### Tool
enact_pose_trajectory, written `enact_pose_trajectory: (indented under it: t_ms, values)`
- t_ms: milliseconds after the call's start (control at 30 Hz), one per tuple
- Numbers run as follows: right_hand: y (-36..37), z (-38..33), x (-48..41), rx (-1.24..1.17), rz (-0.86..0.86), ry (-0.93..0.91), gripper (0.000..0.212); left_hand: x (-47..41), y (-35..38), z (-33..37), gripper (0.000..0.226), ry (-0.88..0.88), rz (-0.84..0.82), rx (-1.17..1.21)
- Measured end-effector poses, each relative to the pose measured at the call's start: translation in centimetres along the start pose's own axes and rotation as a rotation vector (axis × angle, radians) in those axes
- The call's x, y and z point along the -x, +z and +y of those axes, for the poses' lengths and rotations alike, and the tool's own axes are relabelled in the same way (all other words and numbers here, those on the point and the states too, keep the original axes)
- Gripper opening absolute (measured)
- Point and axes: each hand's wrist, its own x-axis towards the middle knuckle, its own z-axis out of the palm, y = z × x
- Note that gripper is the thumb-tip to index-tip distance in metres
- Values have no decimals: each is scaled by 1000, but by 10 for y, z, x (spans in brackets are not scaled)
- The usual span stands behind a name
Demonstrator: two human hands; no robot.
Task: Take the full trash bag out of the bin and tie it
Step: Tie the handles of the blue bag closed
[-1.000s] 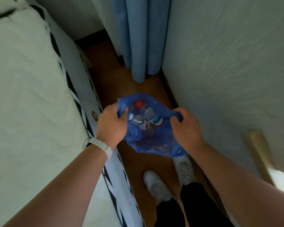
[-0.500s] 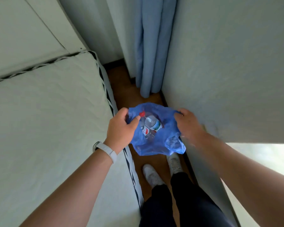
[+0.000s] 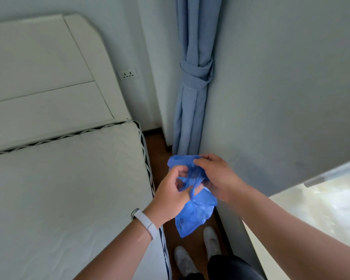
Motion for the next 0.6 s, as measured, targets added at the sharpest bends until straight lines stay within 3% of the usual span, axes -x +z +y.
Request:
enact_pose_trajectory:
  t_ms: [167, 267, 367, 500, 600]
  values:
    - [4, -27, 33, -74, -110, -69, 14, 16, -5, 27, 55, 80, 128, 10]
    - [8, -39, 47, -80, -110, -135, 21, 18, -9, 48, 29, 179, 220, 74]
    - [12, -50, 54, -100, -35, -201, 18, 25, -11, 72, 5, 181, 202, 182]
    - [16, -58, 60, -144, 33, -263, 6, 29, -9, 79, 14, 209, 211, -75]
    - [15, -59, 62, -120, 40, -272, 5, 26, -11, 89, 20, 210, 292, -92]
